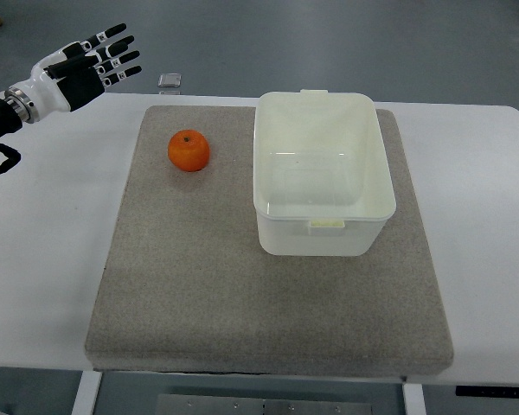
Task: Put orange in box with left hand
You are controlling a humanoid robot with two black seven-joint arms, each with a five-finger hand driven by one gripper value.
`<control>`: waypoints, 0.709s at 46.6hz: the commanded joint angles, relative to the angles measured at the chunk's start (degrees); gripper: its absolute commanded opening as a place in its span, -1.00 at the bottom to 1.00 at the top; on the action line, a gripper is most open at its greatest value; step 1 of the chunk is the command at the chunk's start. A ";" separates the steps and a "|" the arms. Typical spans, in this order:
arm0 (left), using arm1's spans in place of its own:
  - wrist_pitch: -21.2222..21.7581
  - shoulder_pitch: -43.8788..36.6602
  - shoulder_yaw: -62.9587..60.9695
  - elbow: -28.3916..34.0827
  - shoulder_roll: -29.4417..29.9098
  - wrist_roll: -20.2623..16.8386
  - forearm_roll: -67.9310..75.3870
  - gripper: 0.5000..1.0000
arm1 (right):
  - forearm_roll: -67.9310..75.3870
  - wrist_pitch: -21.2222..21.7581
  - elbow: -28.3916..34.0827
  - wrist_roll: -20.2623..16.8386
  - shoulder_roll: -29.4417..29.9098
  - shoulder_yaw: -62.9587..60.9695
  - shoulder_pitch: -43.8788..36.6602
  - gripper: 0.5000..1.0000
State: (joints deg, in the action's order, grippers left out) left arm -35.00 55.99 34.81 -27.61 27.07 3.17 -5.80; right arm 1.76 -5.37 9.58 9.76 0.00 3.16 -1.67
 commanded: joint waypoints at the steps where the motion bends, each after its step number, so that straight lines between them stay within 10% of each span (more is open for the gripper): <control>1: 0.00 0.00 0.00 0.01 0.08 0.00 0.00 0.99 | 0.00 0.00 0.00 0.00 0.00 0.00 0.00 0.70; 33: 0.00 -0.09 -0.18 -0.60 0.43 -0.09 1.23 0.99 | 0.00 0.00 0.00 0.00 0.00 0.00 0.00 0.70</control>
State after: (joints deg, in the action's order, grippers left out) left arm -35.00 55.93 34.72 -28.17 27.44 3.19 -5.31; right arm 1.76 -5.36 9.58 9.76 0.00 3.16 -1.67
